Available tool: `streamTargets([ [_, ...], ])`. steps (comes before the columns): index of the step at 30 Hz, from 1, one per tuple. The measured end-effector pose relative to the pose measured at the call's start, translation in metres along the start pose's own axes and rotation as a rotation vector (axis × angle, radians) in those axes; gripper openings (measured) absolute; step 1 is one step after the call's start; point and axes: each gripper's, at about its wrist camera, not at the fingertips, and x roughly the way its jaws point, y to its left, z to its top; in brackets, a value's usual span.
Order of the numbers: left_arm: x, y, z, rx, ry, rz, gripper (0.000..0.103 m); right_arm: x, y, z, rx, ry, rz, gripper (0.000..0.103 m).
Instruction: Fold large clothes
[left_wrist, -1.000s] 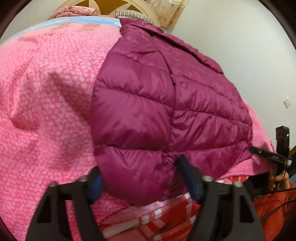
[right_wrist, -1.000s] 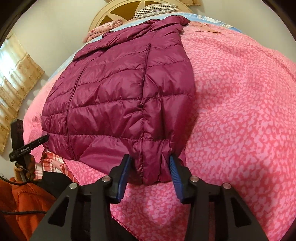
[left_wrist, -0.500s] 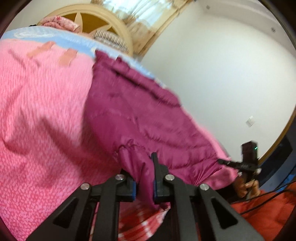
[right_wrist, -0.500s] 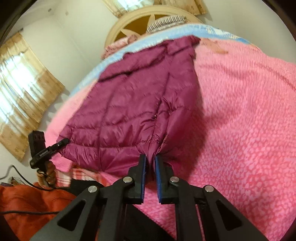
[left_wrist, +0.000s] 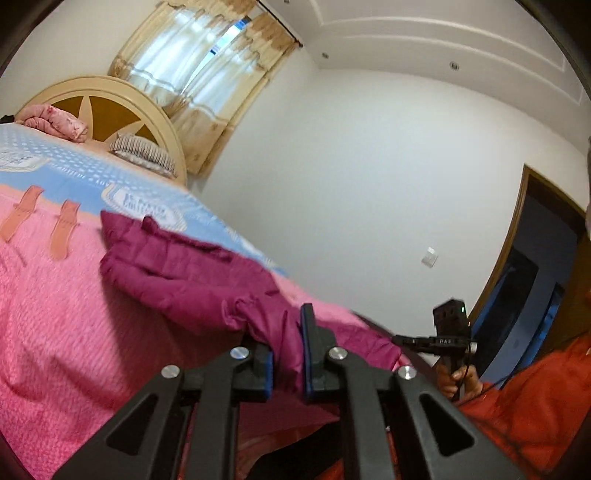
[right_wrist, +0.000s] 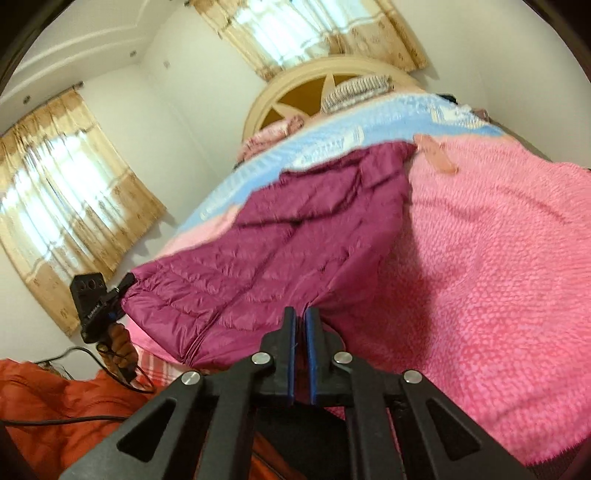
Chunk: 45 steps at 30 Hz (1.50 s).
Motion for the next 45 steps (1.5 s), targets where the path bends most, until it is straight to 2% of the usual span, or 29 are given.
streamTargets([
  [4,0.012,0.001,0.022,-0.031,-0.005,0.064,0.012,-0.016,0.0,0.02,0.025,-0.077,0.019,0.0],
  [8,0.017,0.003,0.032,-0.048,-0.012,0.1,0.012,-0.003,-0.014,0.039,0.014,-0.08,-0.102,0.0],
  [11,0.015,0.003,0.032,-0.049,-0.038,0.095,0.012,0.003,-0.038,0.041,0.137,-0.08,-0.041,0.001],
  [13,0.016,0.003,0.03,-0.045,-0.033,0.105,0.012,0.005,-0.041,0.038,0.122,-0.083,-0.074,0.001],
  [16,0.015,0.003,0.028,-0.052,-0.03,0.098,0.012,0.008,-0.037,0.033,0.083,-0.025,-0.15,0.001],
  [17,0.014,0.002,0.028,-0.052,-0.034,0.096,0.012,0.011,-0.038,0.029,0.09,0.019,-0.163,0.001],
  [21,0.011,0.004,0.024,-0.054,-0.039,0.105,0.012,0.025,-0.048,0.004,0.185,0.134,-0.103,0.002],
  [23,0.01,0.004,0.024,-0.055,-0.035,0.11,0.012,0.045,-0.054,-0.016,0.231,0.208,-0.084,0.015],
  [25,0.009,0.004,0.023,-0.05,-0.033,0.119,0.012,0.06,-0.055,-0.029,0.252,0.245,-0.086,0.078],
  [26,0.008,0.003,0.023,-0.047,-0.032,0.123,0.012,0.066,-0.054,-0.032,0.255,0.246,-0.073,0.081],
  [30,0.007,0.002,0.022,-0.037,-0.029,0.137,0.012,0.08,-0.05,-0.036,0.225,0.305,-0.102,0.081],
  [34,0.009,0.005,0.02,-0.046,-0.029,0.132,0.012,0.094,-0.044,-0.05,0.184,0.367,-0.068,0.078],
  [35,0.01,0.006,0.02,-0.049,-0.026,0.136,0.012,0.102,-0.045,-0.056,0.187,0.39,-0.072,0.073],
  [37,0.01,0.007,0.019,-0.053,-0.023,0.141,0.012,0.117,-0.051,-0.068,0.207,0.456,-0.078,0.045],
  [39,0.009,0.008,0.019,-0.054,-0.021,0.138,0.012,0.125,-0.058,-0.078,0.232,0.487,-0.068,0.04],
  [42,0.008,0.007,0.019,-0.052,-0.02,0.141,0.012,0.123,-0.066,-0.083,0.265,0.482,-0.028,0.04],
  [44,0.009,0.008,0.019,-0.06,-0.019,0.138,0.012,0.118,-0.067,-0.083,0.275,0.469,-0.008,0.025],
  [45,0.009,0.007,0.018,-0.062,-0.019,0.14,0.012,0.115,-0.067,-0.082,0.281,0.455,0.021,0.01],
])
